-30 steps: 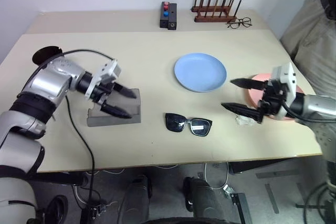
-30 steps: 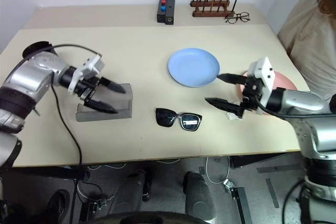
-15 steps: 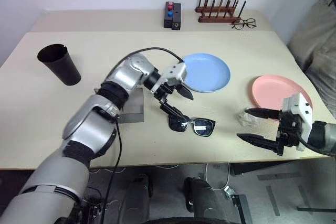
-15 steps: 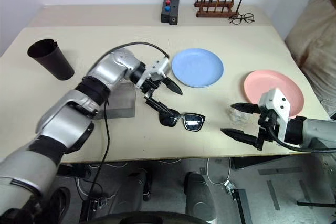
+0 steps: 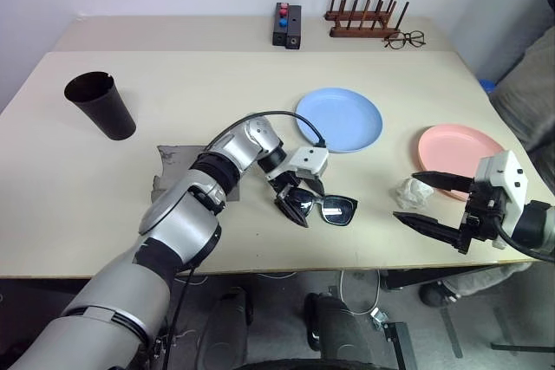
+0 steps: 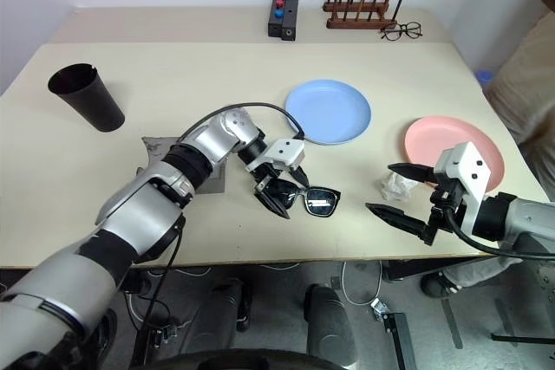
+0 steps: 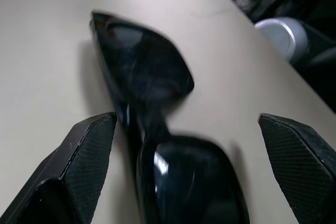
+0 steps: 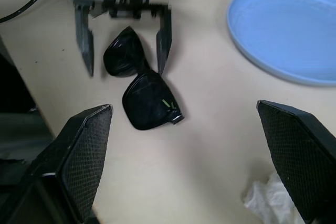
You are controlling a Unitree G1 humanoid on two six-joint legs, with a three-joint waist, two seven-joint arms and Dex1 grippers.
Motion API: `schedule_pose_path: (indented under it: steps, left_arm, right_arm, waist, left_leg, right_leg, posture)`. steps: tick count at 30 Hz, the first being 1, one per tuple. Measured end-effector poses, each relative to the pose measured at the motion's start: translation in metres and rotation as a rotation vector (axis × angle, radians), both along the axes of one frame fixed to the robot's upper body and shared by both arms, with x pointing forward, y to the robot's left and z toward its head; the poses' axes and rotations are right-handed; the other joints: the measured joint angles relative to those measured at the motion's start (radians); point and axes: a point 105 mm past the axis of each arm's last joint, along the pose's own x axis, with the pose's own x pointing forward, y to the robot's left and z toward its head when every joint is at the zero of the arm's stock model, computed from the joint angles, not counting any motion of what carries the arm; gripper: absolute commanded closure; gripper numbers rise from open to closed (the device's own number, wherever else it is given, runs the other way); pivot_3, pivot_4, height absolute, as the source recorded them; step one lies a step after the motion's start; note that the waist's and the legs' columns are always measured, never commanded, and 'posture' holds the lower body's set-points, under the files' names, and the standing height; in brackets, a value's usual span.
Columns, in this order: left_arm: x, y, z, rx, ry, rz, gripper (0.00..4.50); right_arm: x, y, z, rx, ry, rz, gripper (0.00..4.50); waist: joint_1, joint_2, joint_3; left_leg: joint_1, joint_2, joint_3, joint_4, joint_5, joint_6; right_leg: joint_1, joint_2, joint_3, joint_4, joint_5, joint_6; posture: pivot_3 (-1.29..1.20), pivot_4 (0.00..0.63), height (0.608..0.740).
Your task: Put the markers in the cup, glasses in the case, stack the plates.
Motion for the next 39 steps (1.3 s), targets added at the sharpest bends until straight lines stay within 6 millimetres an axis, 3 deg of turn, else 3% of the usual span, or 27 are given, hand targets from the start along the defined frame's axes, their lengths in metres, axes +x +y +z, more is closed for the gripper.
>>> schedule_pose_path:
  steps: [2,8,10,14,17,22,29,31,35,39]
  left_arm:
    - [0.0,-0.001,0.0,0.003,-0.005,0.005,0.85]
    - [0.001,-0.002,-0.001,-0.005,-0.004,0.015,3.74]
    - [0.0,-0.004,0.004,-0.032,-0.005,0.008,4.47]
    - [0.0,-0.007,0.006,-0.043,-0.013,-0.002,4.49]
    - [-0.001,-0.006,0.004,-0.036,-0.007,0.0,4.49]
    - [0.002,-0.003,0.009,-0.031,0.052,0.064,4.49]
    - [0.02,0.022,0.065,-0.06,0.087,0.225,4.49]
    - [0.018,0.036,0.079,-0.069,0.111,0.252,4.49]
    - [0.019,0.098,0.114,-0.053,0.11,0.391,4.49]
    - [0.015,0.124,0.119,-0.035,0.129,0.441,4.49]
  right_arm:
    - [0.002,0.0,0.002,0.002,-0.013,0.0,0.0]
    - [0.007,0.001,0.0,0.004,-0.014,-0.002,0.0]
    - [0.008,0.0,0.001,0.005,-0.018,-0.005,0.0]
    - [0.011,0.002,0.005,0.005,-0.042,0.003,0.0]
    - [0.012,0.001,0.003,0.006,-0.034,0.0,0.0]
    - [0.013,0.004,0.001,-0.002,-0.037,0.011,0.0]
    - [0.017,0.005,0.004,0.003,-0.053,0.018,0.0]
    - [0.019,0.008,0.005,0.013,-0.062,0.029,0.0]
    - [0.023,0.011,0.004,0.041,-0.058,0.04,0.0]
    - [0.027,0.019,0.007,0.054,-0.07,0.073,0.0]
  waist:
    - [0.0,0.0,0.0]
    - [0.0,0.0,0.0]
    - [0.003,0.003,-0.002]
    - [0.002,0.005,-0.003]
    - [-0.002,0.006,-0.004]
    - [-0.003,0.006,-0.004]
    - [-0.002,0.007,-0.003]
    - [-0.008,0.007,-0.002]
    - [-0.029,0.009,0.0]
    - [-0.019,0.009,0.0]
  left_leg:
    - [0.0,0.0,0.0,0.0,0.0,0.0]
    - [0.0,0.0,0.0,0.0,0.0,0.0]
    - [0.002,0.0,0.0,0.0,0.0,0.0]
    - [0.005,0.0,0.0,0.006,0.0,0.0]
    - [0.016,0.001,0.0,0.001,-0.002,-0.002]
    - [0.014,0.0,0.001,0.0,-0.002,0.001]
    - [0.009,0.0,0.001,-0.003,-0.005,0.007]
    - [0.009,0.0,0.001,-0.003,-0.005,0.008]
    - [0.009,0.001,0.001,-0.004,-0.005,0.008]
    - [0.009,0.001,0.001,-0.002,-0.005,0.008]
  right_leg:
    - [0.0,0.0,0.0,0.0,0.0,0.0]
    - [0.0,0.0,0.0,0.0,0.0,0.0]
    - [0.003,0.0,0.0,0.0,0.0,0.0]
    - [0.011,0.0,0.0,-0.001,0.0,0.0]
    - [0.024,0.0,-0.001,-0.014,0.0,0.001]
    - [0.022,-0.001,-0.001,-0.017,0.001,-0.001]
    - [0.015,0.0,0.0,-0.011,-0.001,0.004]
    - [0.013,0.0,0.0,-0.01,-0.002,0.004]
    - [0.011,0.0,0.001,-0.005,-0.002,0.005]
    - [0.011,0.0,0.0,-0.004,-0.003,0.005]
  posture:
    - [0.0,0.15,0.74]
    - [0.0,0.15,0.74]
    - [0.0,0.15,0.74]
    - [0.0,0.15,0.74]
    - [0.0,0.15,0.74]
    - [0.0,0.15,0.74]
    - [0.0,0.15,0.74]
    - [0.0,0.15,0.74]
    - [0.0,0.15,0.74]
    - [0.0,0.15,0.74]
